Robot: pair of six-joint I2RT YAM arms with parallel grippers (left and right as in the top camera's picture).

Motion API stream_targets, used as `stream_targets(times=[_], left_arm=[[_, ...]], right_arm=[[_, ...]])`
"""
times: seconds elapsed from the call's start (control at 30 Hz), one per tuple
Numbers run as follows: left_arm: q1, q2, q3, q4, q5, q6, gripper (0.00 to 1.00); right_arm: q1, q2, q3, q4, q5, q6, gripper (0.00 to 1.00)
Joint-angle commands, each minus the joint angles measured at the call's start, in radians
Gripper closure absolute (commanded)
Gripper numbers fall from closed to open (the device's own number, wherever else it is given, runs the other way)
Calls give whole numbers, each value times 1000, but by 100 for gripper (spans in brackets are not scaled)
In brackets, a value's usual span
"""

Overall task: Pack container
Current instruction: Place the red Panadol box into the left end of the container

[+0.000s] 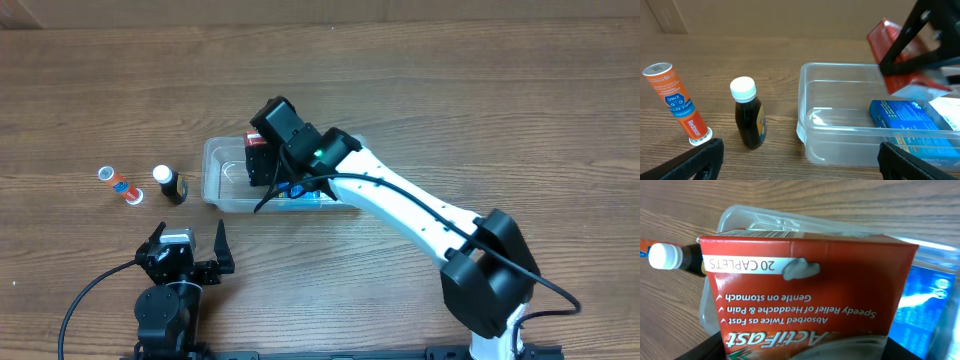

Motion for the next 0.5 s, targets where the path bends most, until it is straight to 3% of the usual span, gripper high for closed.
stream_targets(times=[0.0, 0.37, 0.47], left_arm=[[3, -8, -4, 4, 8, -7, 0], [3, -9, -4, 4, 8, -7, 0], [4, -8, -4, 4, 7, -7, 0]], right_arm=[[8, 45, 11, 30, -37, 11, 30], [34, 109, 11, 74, -36, 26, 29], [33, 109, 11, 74, -36, 26, 20]])
